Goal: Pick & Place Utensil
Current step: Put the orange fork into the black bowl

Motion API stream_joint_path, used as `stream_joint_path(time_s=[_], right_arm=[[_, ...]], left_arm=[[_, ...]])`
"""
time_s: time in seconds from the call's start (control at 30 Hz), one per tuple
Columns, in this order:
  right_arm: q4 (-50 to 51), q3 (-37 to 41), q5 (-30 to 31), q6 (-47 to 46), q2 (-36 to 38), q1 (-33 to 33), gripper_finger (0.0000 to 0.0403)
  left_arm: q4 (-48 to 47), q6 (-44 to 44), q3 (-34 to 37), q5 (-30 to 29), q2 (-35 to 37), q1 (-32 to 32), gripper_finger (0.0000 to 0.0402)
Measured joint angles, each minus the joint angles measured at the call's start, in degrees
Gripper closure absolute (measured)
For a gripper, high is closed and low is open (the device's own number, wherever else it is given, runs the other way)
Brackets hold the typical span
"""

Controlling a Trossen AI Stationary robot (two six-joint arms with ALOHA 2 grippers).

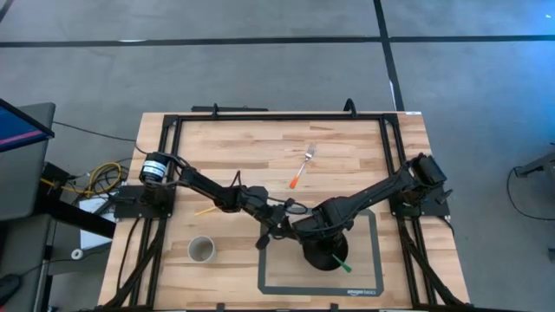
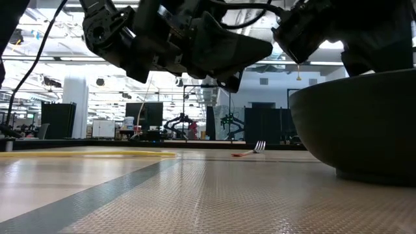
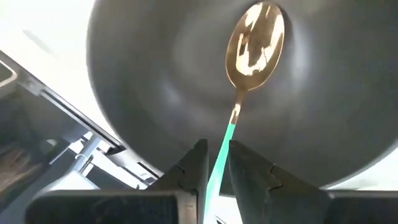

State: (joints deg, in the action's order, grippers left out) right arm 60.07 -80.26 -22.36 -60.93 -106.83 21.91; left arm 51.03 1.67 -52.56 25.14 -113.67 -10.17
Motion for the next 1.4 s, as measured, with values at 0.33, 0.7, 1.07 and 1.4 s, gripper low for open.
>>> stream_joint_path(time_s=[0.33, 0.7, 1.07, 1.4], right_arm=[[22.7, -11.8, 19.6, 8.9, 0.7, -0.3, 0.0345], [24.8, -9.1, 49.4, 11.7, 21.2, 3.0, 0.0345], [1.5, 17.9, 63.2, 12.1, 39.5, 2.9, 0.0345], [-17.5, 34.2, 59.9, 12.0, 40.1, -4.6, 0.0345]], left_arm=[[-2.8, -6.7, 0.0, 0.0, 0.0, 5.5, 0.0383], [-3.8, -7.0, 0.1, -3.6, 3.3, 13.6, 0.0296], [-6.6, -5.1, 0.0, -15.7, 5.0, 18.4, 0.0267], [-7.0, -6.5, 0.0, -25.6, -5.4, 18.6, 0.0279]])
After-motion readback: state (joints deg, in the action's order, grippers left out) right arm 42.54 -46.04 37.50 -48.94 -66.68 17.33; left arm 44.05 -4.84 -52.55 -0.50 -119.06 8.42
